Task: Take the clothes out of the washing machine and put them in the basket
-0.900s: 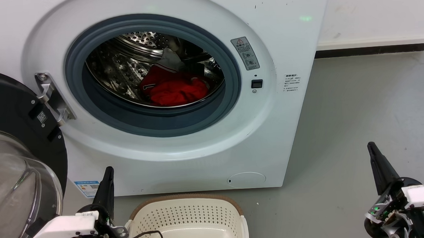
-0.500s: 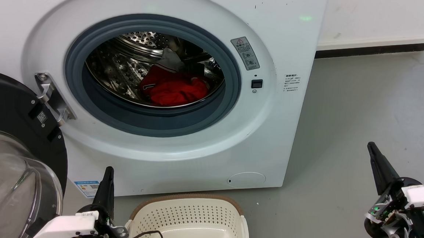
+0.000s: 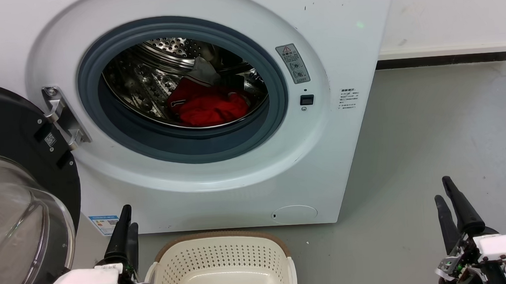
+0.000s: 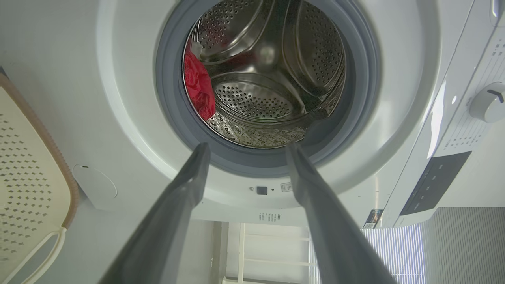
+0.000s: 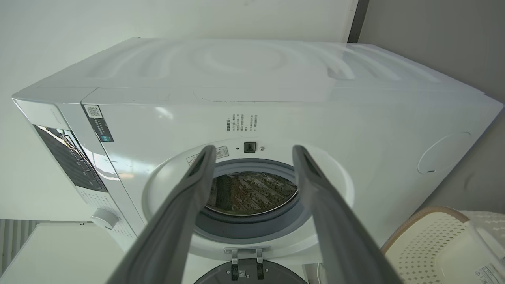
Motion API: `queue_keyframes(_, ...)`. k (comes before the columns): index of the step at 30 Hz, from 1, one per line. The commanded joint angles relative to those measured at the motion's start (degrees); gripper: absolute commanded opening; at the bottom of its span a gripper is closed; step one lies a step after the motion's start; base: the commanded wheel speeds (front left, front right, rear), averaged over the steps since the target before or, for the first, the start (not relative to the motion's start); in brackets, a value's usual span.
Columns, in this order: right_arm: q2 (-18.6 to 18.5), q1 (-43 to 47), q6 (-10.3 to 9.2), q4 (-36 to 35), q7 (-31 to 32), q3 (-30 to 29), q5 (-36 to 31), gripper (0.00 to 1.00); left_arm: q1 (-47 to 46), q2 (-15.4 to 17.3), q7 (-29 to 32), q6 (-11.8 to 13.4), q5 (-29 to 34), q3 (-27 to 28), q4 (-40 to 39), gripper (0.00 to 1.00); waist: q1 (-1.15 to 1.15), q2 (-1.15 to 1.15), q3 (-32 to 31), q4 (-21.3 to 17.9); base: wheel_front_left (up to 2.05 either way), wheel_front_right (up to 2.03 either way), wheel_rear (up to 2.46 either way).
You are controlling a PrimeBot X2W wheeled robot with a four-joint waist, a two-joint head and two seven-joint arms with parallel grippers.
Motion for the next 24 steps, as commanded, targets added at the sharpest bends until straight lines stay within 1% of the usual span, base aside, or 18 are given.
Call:
queue_keyframes(1, -0.06, -0.81, 0.01, -1.48, -0.42, 0.12, -1.36, 1.00, -0.80, 0.09, -0.49, 0.10, 1.47, 0.34, -1.52, 1.00, 0.00, 0.00, 0.02, 0.00, 0.00, 0.00, 0.00)
queue_keyframes(12, -0.05, 0.27, 0.01, -5.91, -3.36, 0.82, -15.05, 1.00, 0.17, 0.12, -3.43, 3.11, 14.02, -1.02, -5.87, 1.00, 0.00, 0.00, 0.20, 0.03, 0.00, 0.00, 0.00)
queue_keyframes(24, -0.04, 1.50, 0.01, -9.94, -6.16, 3.26, -32.33, 1.00, 1.46, 0.14, -6.21, 6.05, 28.09, -3.12, -9.06, 1.00, 0.00, 0.00, 0.38, -0.06, 0.00, 0.00, 0.00)
